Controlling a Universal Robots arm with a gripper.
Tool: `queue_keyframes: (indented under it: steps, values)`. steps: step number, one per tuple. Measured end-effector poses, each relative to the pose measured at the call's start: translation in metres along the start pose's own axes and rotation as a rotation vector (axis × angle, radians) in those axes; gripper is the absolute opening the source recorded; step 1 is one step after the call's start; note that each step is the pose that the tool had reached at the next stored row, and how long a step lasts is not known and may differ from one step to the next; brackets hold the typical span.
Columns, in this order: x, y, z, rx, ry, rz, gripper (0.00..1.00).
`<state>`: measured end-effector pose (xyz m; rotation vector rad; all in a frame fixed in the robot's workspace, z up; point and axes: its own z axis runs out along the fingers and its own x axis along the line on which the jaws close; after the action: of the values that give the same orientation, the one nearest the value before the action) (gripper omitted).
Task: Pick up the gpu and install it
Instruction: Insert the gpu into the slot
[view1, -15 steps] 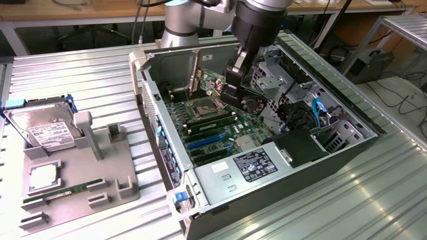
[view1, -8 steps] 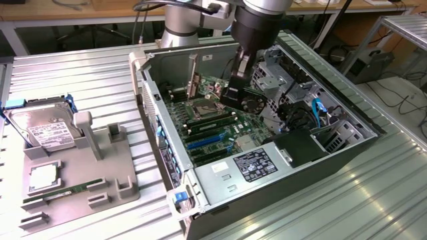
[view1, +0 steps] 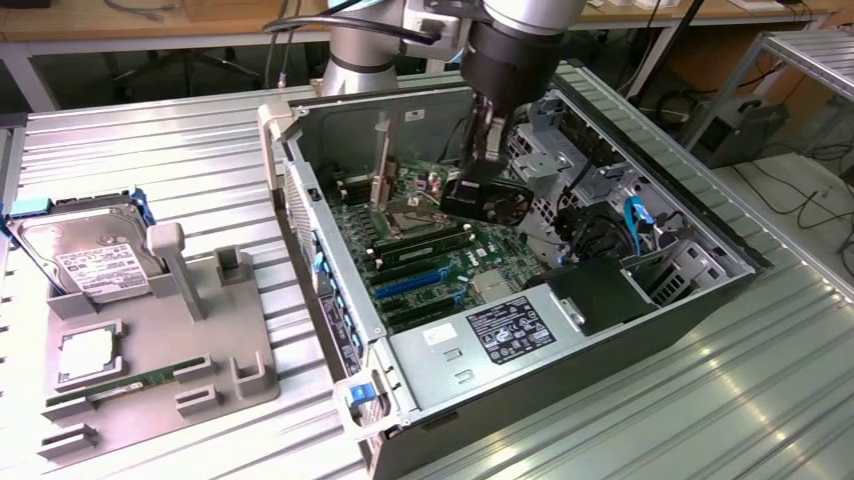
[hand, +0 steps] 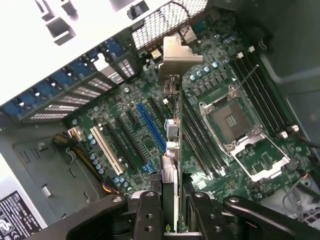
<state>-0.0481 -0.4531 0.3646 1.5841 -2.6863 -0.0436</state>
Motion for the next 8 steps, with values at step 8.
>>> queue_keyframes:
  steps: [8]
  values:
    - [0.0000, -0.0001, 0.0042, -0.0033, -0.0020, -0.171, 0.26]
